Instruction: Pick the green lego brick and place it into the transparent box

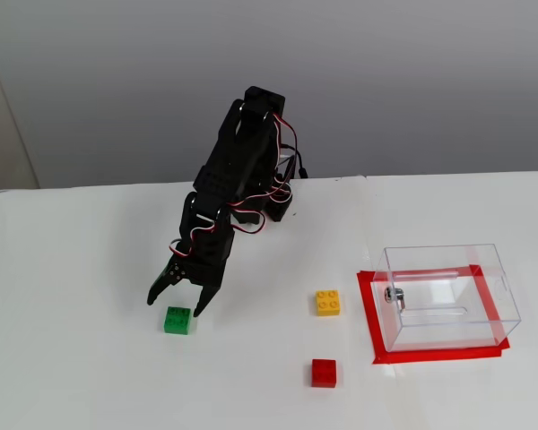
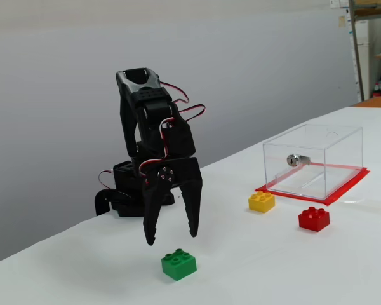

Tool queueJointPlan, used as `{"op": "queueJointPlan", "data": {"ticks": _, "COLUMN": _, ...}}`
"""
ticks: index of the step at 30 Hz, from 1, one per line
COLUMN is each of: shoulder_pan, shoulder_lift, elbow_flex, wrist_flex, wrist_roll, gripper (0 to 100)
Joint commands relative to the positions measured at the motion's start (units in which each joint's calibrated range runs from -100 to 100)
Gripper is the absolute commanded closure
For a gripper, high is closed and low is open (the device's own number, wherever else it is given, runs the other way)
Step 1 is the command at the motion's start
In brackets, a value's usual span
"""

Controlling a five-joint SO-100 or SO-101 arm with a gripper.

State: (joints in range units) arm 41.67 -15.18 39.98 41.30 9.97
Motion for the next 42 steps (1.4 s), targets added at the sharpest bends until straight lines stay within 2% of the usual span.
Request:
{"op": "queueJointPlan", "data": {"ticks": 1, "shoulder_pan": -0.89, "shoulder_lift": 0.97, "elbow_flex": -1.92, "wrist_flex": -2.57, "wrist_roll": 0.00, "gripper": 68}}
{"op": "queueJointPlan", "data": {"ticks": 25, "shoulder_pan": -2.22, "shoulder_lift": 6.48, "elbow_flex": 2.60, "wrist_flex": -2.75, "wrist_roll": 0.21, "gripper": 68}}
{"op": "queueJointPlan", "data": {"ticks": 31, "shoulder_pan": -1.85, "shoulder_lift": 10.05, "elbow_flex": 2.60, "wrist_flex": -7.71, "wrist_roll": 0.26, "gripper": 68}}
{"op": "queueJointPlan", "data": {"ticks": 42, "shoulder_pan": -1.70, "shoulder_lift": 10.22, "elbow_flex": 2.51, "wrist_flex": -7.97, "wrist_roll": 0.26, "gripper": 68}}
